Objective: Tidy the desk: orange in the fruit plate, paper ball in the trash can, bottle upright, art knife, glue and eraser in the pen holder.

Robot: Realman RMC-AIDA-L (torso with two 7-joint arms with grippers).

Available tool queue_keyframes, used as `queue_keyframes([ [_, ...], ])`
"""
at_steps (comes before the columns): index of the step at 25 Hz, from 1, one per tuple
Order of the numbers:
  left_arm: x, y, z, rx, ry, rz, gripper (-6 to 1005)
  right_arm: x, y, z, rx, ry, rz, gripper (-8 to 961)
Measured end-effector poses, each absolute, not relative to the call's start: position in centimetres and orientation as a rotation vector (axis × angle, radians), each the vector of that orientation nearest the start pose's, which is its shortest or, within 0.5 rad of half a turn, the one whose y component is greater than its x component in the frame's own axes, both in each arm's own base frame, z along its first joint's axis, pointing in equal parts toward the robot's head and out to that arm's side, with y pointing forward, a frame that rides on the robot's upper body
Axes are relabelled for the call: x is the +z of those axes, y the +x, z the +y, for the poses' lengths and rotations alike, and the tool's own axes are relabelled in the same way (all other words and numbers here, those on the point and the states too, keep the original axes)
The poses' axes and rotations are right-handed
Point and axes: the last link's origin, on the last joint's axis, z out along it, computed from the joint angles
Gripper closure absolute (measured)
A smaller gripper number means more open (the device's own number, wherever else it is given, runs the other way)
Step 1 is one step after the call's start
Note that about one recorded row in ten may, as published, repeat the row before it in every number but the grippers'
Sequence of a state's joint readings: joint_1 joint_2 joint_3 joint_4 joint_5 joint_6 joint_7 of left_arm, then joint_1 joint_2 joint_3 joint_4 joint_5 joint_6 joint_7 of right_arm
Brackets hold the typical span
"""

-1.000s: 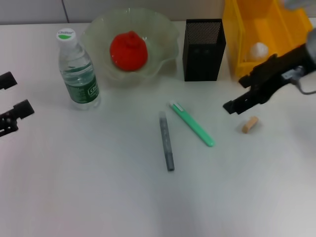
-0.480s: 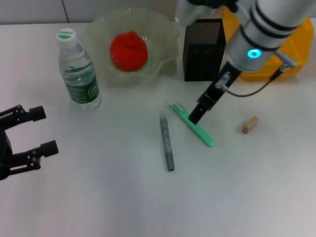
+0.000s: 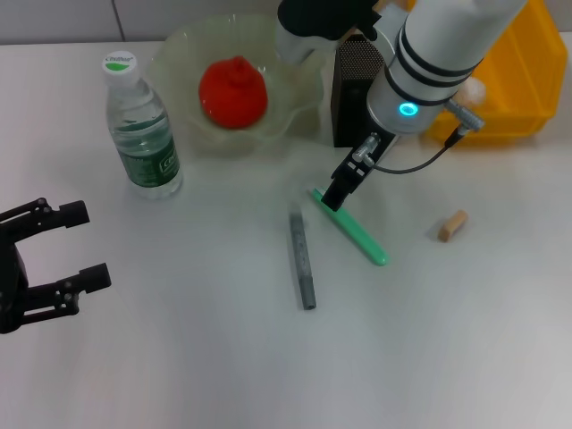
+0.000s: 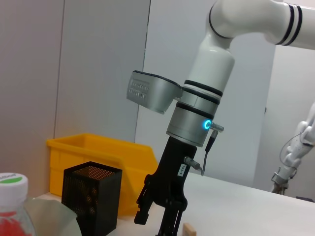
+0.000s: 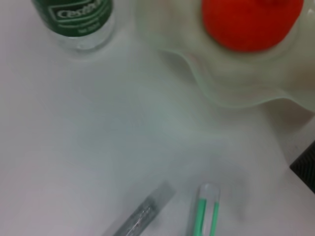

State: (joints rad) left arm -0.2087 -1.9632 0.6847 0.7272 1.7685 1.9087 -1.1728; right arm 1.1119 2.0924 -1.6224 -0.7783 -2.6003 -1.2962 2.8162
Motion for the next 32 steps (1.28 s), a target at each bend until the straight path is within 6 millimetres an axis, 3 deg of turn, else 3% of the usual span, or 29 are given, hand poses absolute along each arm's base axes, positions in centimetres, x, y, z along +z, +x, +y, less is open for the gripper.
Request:
queue_keyframes([
  [9, 7.2, -31.9, 23.3, -0.891, -2.623, -0.447, 184, -10.2, 11.4, 40.2, -0.698, -2.558, 0.767, 139],
  [29, 6.8, -31.9, 24.1, -0.878, -2.603, -0.458, 184, -10.4, 12.5, 40.2, -0.713, -2.547, 0.781, 147],
  [32, 6.8, -31.8, 24.2, -0.879, -2.604, -0.457, 184, -10.4, 12.6, 40.2, -0.718, -2.547, 0.783, 310],
])
